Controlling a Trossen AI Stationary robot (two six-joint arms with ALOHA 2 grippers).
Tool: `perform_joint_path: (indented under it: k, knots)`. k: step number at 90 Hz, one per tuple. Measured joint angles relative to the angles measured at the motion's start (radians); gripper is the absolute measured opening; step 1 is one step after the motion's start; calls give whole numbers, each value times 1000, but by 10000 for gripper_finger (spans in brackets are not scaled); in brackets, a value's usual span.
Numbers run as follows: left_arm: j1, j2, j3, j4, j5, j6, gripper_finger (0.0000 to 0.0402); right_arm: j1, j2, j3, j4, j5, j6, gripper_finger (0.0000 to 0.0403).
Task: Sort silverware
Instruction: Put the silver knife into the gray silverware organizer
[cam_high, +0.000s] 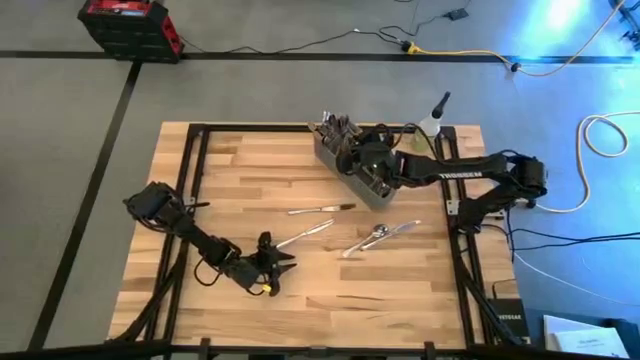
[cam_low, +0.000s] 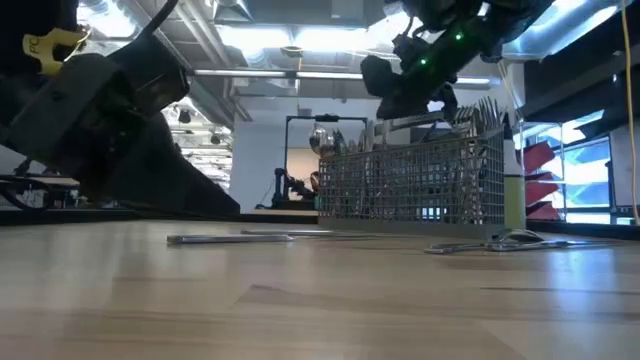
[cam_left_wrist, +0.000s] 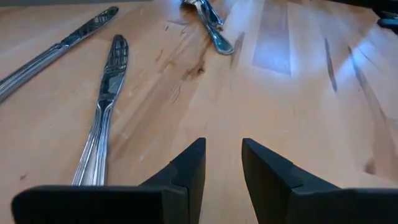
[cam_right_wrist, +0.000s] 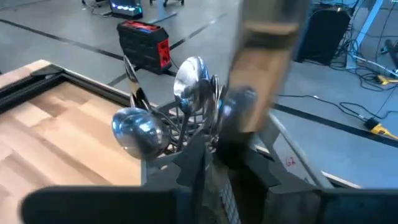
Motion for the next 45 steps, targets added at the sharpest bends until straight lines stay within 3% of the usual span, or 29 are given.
perform_joint_path:
  k: [23, 45]
  knots:
    - [-2, 0, 0, 4, 4, -4, 89, 46, -21, 7, -10, -22, 8, 135]
    - [-6, 0, 19, 48, 11, 10, 88, 198, -73, 103, -6, -81, -126, 145]
